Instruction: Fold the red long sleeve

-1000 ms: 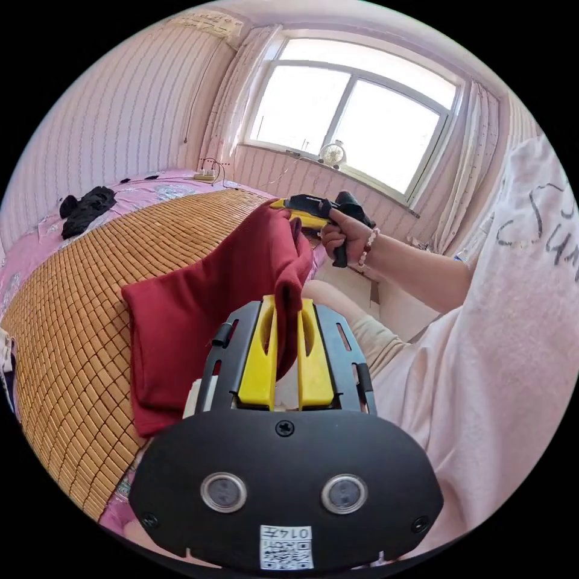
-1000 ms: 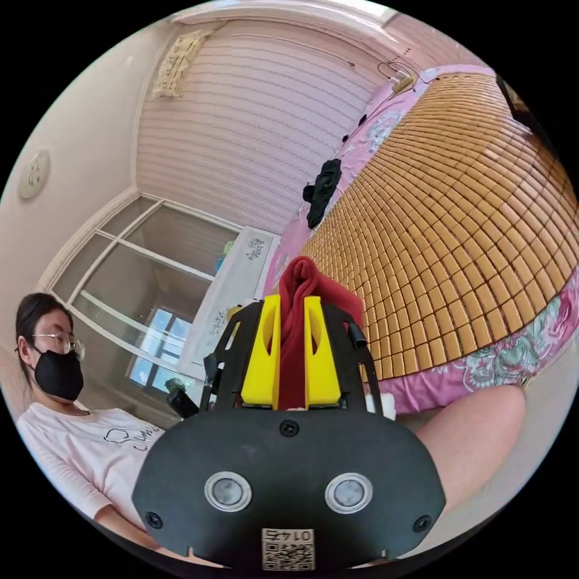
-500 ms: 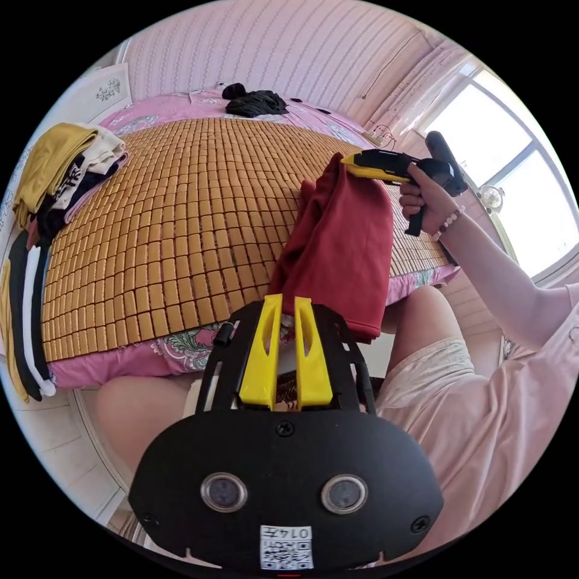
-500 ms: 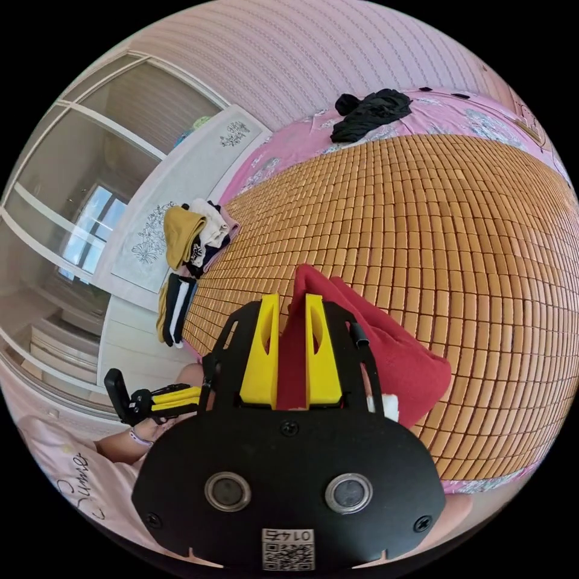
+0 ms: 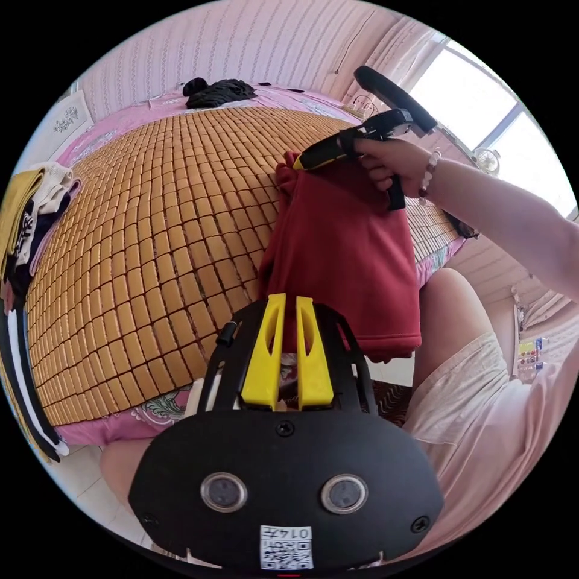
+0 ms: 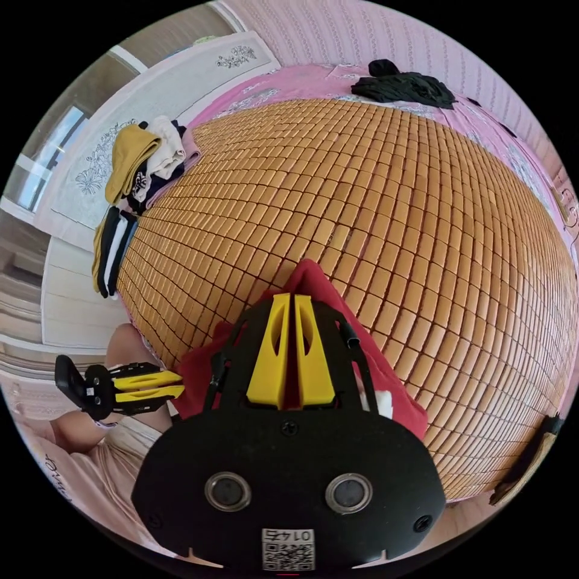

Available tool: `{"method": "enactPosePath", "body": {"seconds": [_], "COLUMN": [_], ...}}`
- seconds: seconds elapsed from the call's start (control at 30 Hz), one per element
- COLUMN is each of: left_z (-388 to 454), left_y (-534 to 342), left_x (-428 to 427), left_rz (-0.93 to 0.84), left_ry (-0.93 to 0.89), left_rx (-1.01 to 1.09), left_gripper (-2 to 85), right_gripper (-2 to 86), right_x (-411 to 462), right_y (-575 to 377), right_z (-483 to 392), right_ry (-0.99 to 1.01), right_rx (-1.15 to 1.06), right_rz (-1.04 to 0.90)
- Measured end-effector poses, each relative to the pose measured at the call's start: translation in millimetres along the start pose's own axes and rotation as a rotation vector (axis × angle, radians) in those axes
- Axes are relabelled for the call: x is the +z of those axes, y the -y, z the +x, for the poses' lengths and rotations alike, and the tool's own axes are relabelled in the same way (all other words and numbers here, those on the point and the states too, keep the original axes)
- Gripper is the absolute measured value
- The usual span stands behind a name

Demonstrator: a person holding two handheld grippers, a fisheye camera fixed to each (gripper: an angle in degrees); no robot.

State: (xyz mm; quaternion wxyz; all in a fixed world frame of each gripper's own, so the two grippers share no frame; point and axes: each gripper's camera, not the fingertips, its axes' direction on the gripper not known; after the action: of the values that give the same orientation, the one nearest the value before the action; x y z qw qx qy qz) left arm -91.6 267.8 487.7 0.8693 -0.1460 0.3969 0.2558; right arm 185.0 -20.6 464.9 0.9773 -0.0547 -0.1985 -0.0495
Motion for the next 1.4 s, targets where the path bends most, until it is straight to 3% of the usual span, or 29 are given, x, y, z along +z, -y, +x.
{"method": "enactPosePath", "body": {"seconds": [0.13,0.3,0.43,0.57,0.73,0.93,1.13,1.4], "left_z": [0,0,-1,3,5,3,17,86], "left_y": [1,-13,-20,-12,-11,-18,-31,-45], "left_x": [-5,-32,-30,-12,-5,4,-16,-89], "left_rz": [0.015,0.053,0.05,-0.035,-0.06,-0.073,-0.012,0.124], "left_ry": [-0.029,0.012,0.009,0.018,0.026,-0.071,-0.061,-0.043], "left_rx": [-0.027,-0.083,-0.101,-0.085,-0.055,-0.07,0.026,0.348], "left_gripper": [2.5,9.4,13.1,13.7,12.7,6.2,4.8,4.6], "right_gripper": [0.5,1.6,9.7,15.1,15.3,8.9,3.4,2.4], "right_x": [-3,-61,-107,-85,-38,-29,-109,-249], "right_y": [9,-3,-12,9,40,50,-8,-197], "right_z": [-1,-23,-12,9,19,46,53,103], "right_ry": [0.055,0.103,0.121,0.06,0.063,0.338,0.351,0.471], "right_rx": [0.009,-0.206,-0.241,-0.211,-0.228,-0.175,-0.381,-0.299], "right_rz": [-0.029,0.054,0.167,0.028,-0.211,-0.358,-0.073,0.467]}}
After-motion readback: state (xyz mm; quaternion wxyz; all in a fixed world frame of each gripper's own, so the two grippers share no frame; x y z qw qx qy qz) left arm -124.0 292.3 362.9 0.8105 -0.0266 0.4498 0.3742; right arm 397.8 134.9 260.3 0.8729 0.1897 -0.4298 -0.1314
